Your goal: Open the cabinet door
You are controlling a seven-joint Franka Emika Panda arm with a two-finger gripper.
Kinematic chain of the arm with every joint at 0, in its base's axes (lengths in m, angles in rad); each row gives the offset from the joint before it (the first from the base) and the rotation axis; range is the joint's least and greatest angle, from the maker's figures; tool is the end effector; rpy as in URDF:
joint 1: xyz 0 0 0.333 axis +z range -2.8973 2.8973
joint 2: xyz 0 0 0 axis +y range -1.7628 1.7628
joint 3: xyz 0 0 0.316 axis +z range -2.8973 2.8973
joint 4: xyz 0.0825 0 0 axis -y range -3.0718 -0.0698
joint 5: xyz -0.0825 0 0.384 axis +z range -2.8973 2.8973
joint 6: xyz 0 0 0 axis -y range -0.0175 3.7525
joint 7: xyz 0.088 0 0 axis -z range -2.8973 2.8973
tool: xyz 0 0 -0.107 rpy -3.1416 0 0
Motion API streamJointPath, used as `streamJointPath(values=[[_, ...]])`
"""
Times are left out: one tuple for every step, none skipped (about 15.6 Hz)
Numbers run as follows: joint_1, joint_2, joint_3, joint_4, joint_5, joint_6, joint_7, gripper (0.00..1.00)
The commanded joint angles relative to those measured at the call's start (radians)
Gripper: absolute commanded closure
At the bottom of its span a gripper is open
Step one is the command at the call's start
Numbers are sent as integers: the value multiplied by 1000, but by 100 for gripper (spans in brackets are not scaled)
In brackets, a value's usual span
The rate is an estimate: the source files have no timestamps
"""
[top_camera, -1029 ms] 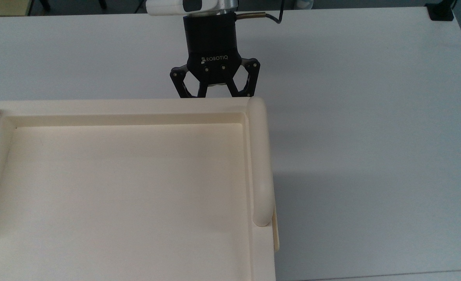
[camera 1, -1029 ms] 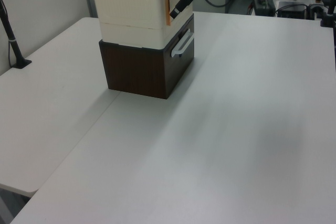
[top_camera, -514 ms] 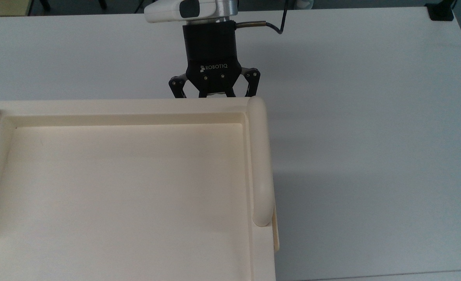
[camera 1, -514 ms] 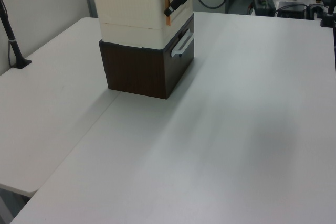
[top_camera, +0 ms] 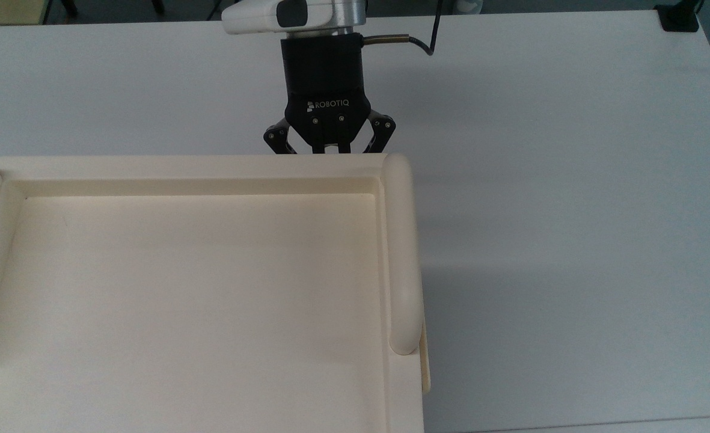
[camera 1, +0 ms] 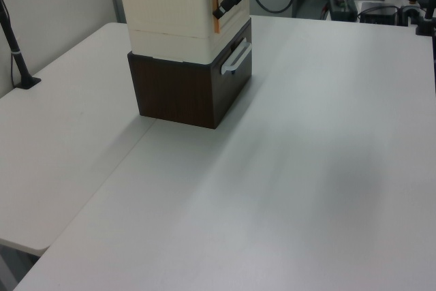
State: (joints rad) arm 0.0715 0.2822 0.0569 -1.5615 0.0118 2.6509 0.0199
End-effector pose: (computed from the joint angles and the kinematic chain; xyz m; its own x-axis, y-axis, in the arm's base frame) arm 0.6923 0.0835 0.5793 0.6908 0.0455 0.7217 0.1089 -0.9932 -0.0416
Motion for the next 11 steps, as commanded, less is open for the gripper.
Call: streamJointPath(values=[[2,12,-5,12,-6,24,20,100],[2,11,-5,11,-7,24,20,100],[1,11,-5,9,-7,24,17,100],[1,6,-5,6,-7,23,17,100],[-1,0,-5,3,-7,21,15,100],[-2,-4,-5,1,-7,18,15,100],[-2,-9,-5,-2,-7,15,15,100],[-7,-23,-5,-15,-6,12,17,100],[-9,-29,-5,-23,-6,11,15,100],[-9,-35,-5,-35,-6,12,17,100],[-10,-41,-5,-37,-6,11,17,100]])
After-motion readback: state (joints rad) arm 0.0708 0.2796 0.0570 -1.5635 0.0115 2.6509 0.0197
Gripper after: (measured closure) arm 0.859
